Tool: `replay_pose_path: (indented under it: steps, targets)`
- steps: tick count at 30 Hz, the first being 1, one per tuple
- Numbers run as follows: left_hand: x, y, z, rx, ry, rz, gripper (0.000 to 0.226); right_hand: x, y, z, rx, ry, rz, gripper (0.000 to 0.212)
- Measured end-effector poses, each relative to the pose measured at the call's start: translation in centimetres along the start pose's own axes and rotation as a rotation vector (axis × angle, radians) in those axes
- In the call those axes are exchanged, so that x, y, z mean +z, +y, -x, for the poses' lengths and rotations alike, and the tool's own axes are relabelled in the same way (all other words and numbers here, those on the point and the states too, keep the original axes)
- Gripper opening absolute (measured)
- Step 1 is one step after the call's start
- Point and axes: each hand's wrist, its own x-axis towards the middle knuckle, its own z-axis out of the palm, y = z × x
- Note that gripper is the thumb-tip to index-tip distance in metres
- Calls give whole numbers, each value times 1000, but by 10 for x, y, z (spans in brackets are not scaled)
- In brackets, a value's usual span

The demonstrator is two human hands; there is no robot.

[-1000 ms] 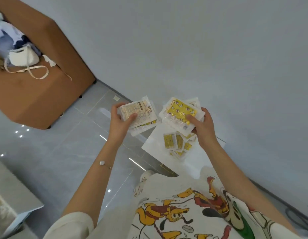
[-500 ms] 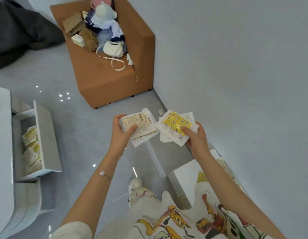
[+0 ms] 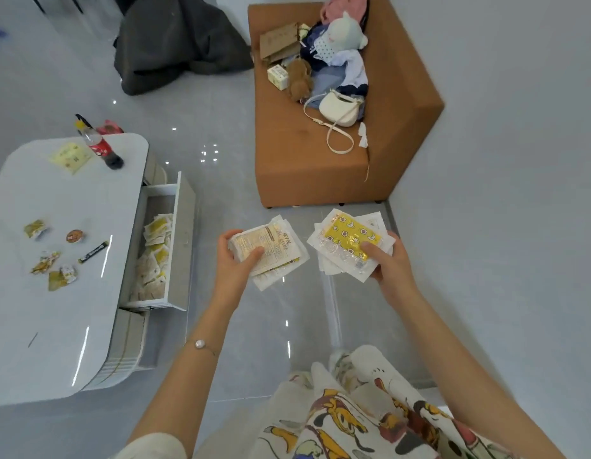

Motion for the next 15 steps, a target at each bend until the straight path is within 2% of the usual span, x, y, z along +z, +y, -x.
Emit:
replay_pose_path:
  steps: [4, 9, 15]
  targets:
    - [-10, -5, -40, -34, 107, 34, 48, 40, -12, -54, 45, -109, 74, 48]
    - [-8, -2, -93, -80, 236, 51, 48, 82, -36, -126, 58, -242, 152, 30]
    - [-2, 12, -139, -130, 425, 112, 49, 131, -72, -198, 69, -396, 243, 29]
